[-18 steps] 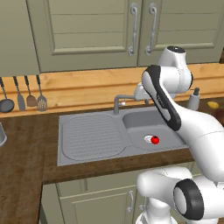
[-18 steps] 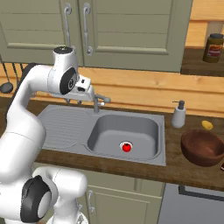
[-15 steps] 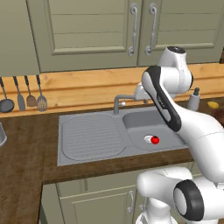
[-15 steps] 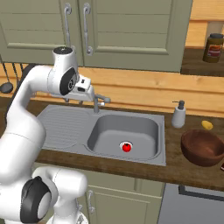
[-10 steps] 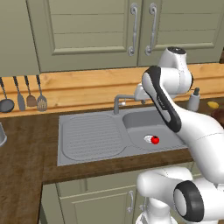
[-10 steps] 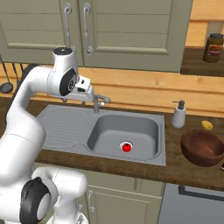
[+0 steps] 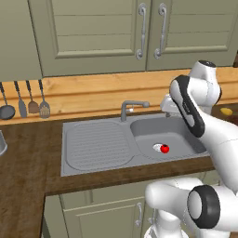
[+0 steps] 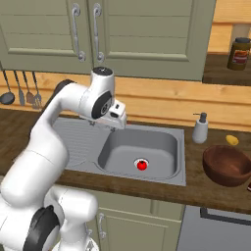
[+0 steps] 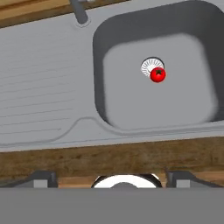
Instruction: Pick the tomato from the sink and place it in the bowl. Then pick the bowl and place it in the microwave. Then close the microwave door and press the start button.
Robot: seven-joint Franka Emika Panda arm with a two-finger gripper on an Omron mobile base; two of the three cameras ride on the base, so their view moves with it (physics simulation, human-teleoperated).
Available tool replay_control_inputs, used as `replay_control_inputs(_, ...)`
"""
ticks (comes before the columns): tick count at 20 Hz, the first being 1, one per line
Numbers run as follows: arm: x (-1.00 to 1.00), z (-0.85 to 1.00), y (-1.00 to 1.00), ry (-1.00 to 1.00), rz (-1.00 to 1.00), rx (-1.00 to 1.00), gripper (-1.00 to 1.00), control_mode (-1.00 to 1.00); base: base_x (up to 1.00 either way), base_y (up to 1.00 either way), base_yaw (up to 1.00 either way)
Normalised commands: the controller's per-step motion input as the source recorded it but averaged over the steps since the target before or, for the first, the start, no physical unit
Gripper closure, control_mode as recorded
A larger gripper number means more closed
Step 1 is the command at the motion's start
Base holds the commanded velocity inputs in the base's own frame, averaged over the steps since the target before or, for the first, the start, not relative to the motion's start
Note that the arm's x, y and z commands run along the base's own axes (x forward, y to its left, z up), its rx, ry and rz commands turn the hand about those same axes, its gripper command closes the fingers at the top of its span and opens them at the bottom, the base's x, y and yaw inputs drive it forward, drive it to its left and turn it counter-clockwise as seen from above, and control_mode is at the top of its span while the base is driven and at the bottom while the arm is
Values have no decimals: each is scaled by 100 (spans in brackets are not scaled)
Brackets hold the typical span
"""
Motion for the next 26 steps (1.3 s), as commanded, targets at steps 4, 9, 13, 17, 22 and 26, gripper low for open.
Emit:
replay_control_inputs(4, 20, -87, -80, 21, -10, 0, -100, -100, 0, 0, 0)
replay_control_inputs(9, 21, -86, -74, 26, -5, 5, -100, -100, 0, 0, 0)
replay_control_inputs(13, 26, -68, -41, 4, 0, 5, -100, -100, 0, 0, 0)
replay_control_inputs(17, 39, -72, -14, 0, 0, 5, -100, -100, 0, 0, 0)
replay_control_inputs(22, 58, -89, 6, 0, 0, 0, -100, -100, 0, 0, 0)
replay_control_inputs(26, 49, -62, -1, -1, 1, 5, -100, -100, 0, 0, 0)
